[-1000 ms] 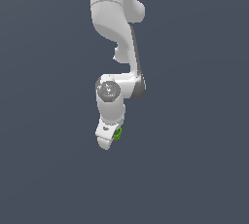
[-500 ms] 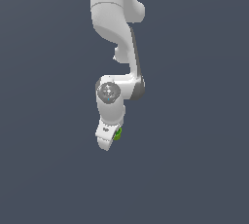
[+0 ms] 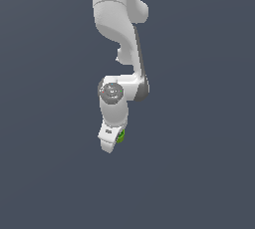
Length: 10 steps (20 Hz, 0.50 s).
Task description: Pick up the object and move it to a goal position.
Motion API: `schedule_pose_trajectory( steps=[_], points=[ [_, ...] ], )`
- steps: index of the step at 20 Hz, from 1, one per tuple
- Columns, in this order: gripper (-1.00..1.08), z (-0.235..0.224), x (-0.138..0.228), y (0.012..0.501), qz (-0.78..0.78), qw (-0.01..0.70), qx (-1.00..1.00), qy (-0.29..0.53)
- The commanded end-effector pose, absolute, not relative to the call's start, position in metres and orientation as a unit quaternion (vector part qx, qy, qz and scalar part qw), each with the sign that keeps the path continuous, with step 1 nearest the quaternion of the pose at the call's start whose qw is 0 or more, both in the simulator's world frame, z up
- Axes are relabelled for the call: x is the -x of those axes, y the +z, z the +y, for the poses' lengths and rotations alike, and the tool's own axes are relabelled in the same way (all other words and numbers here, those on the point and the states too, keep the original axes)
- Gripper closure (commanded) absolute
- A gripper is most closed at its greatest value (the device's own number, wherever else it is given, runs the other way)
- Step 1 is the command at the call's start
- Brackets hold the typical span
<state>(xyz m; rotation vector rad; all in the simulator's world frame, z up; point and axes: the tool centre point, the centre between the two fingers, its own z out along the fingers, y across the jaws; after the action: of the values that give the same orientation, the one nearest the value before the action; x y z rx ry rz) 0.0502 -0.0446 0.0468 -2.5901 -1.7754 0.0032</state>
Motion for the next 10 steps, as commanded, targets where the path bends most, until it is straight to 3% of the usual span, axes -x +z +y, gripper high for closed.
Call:
schedule_pose_trajectory(
  steps=[1,10],
  points=[
    [1.08,-0.043,-0.049,0.054,-0.566,0.0,0.825,0.0],
    [1.08,-0.026,-0.034,0.106,-0.566,-0.001,0.825,0.001]
  ],
)
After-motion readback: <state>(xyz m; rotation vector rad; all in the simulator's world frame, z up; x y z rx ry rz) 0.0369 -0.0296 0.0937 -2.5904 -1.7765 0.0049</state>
